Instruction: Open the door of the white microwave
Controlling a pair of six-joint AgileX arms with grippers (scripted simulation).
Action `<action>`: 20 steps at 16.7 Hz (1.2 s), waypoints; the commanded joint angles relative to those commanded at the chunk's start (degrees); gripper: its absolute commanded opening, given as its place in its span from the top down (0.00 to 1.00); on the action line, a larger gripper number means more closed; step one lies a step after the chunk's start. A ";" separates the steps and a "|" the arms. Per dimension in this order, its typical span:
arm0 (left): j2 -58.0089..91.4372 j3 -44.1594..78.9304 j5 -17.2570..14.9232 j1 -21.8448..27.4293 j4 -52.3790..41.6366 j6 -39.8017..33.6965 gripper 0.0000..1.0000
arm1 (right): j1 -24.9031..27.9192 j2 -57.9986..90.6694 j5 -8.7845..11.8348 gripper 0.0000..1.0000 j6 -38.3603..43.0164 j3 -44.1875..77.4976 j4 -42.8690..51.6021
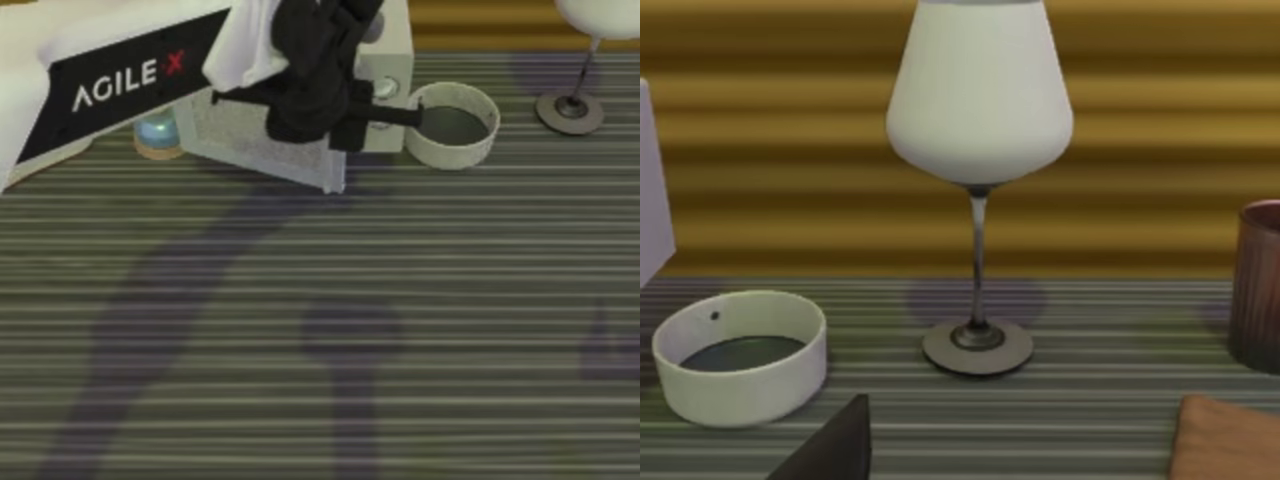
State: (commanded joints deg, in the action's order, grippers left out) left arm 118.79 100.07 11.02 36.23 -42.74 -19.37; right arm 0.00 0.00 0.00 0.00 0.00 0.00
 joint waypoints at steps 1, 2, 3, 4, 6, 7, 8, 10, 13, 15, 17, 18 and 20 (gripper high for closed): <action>0.00 0.00 0.00 0.00 0.00 0.00 1.00 | 0.00 0.00 0.00 0.00 0.00 0.00 0.00; 0.00 0.00 0.00 0.00 0.00 0.00 1.00 | 0.00 0.00 0.00 0.00 0.00 0.00 0.00; 0.00 0.00 0.00 0.00 0.00 0.00 1.00 | 0.00 0.00 0.00 0.00 0.00 0.00 0.00; 0.00 0.00 0.00 0.00 0.00 0.00 1.00 | 0.00 0.00 0.00 0.00 0.00 0.00 0.00; 0.00 0.00 0.00 0.00 0.00 0.00 1.00 | 0.00 0.00 0.00 0.00 0.00 0.00 0.00; 0.00 0.00 0.00 0.00 0.00 0.00 1.00 | 0.00 0.00 0.00 0.00 0.00 0.00 0.00; 0.00 0.00 0.00 0.00 0.00 0.00 1.00 | 0.00 0.00 0.00 0.00 0.00 0.00 0.00; 0.00 0.00 0.00 0.00 0.00 0.00 1.00 | 0.00 0.00 0.00 0.00 0.00 0.00 0.00; -0.27 0.04 -0.45 0.38 0.17 -0.06 1.00 | 0.00 0.00 0.00 0.00 0.00 0.00 0.00; -1.44 -1.75 -1.09 0.05 0.98 1.47 1.00 | 0.00 0.00 0.00 0.00 0.00 0.00 0.00; -3.00 -4.27 -2.04 -0.48 2.08 3.53 1.00 | 0.00 0.00 0.00 0.00 0.00 0.00 0.00; -3.68 -5.38 -2.46 -0.71 2.57 4.45 1.00 | 0.00 0.00 0.00 0.00 0.00 0.00 0.00; -4.31 -6.46 -2.87 -0.92 3.03 5.33 1.00 | 0.00 0.00 0.00 0.00 0.00 0.00 0.00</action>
State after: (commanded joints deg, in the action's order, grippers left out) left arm 114.47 93.62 8.15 35.30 -39.71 -14.04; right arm 0.00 0.00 0.00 0.00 0.00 0.00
